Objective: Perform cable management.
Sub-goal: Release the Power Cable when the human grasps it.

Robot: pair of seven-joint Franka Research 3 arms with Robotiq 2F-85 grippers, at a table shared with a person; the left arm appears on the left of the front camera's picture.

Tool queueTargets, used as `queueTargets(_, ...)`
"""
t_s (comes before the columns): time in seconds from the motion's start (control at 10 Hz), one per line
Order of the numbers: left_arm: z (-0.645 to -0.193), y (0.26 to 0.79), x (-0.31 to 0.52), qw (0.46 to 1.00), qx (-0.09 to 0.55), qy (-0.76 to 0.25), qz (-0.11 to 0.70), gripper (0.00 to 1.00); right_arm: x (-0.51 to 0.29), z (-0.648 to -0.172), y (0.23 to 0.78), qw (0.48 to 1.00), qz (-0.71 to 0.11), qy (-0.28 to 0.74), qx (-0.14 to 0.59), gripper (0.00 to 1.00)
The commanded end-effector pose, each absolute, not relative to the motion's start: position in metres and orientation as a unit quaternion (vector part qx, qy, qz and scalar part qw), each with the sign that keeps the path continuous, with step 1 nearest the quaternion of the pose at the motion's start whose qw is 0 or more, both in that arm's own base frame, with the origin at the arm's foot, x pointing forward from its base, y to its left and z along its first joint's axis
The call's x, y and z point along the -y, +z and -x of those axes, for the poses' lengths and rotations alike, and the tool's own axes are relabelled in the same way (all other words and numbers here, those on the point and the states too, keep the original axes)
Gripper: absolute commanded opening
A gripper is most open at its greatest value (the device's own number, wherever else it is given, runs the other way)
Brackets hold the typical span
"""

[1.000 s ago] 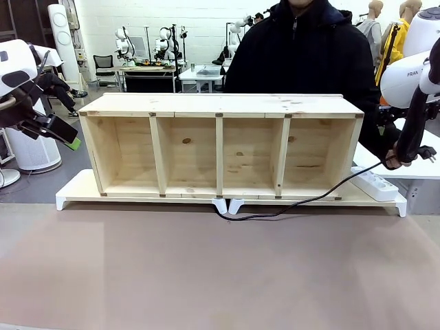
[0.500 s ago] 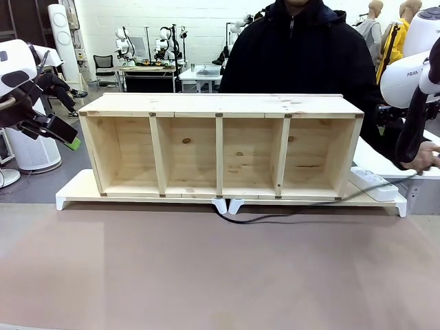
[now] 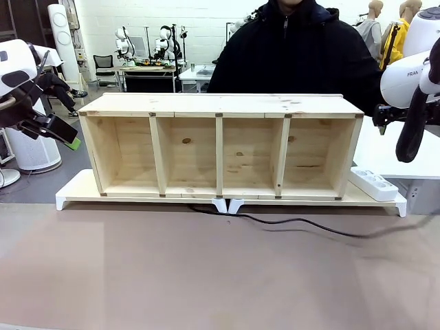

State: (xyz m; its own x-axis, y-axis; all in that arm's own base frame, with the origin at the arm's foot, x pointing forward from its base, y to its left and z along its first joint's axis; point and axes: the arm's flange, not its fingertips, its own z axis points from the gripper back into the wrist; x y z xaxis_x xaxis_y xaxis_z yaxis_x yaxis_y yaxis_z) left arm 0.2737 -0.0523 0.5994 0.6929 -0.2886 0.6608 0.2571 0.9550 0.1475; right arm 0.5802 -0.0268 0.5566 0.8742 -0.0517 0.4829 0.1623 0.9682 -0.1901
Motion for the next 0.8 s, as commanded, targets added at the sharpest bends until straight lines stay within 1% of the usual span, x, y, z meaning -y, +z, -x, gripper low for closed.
queueTargets(0.0, -0.2745, 0.5996, 0.0514, 0.919, 0.364, -0.148, -0.025, 1.00, 0.0264, -0.5801, 0.5564, 0.962, 0.113, -0.055, 0.244, 0.91)
queueTargets(0.7, -0.2745, 0.5996, 0.0514, 0.919, 0.364, -0.148, -0.025, 1.00, 0.0264, -0.5801, 0.5564, 0.962, 0.113, -0.055, 0.244, 0.91)
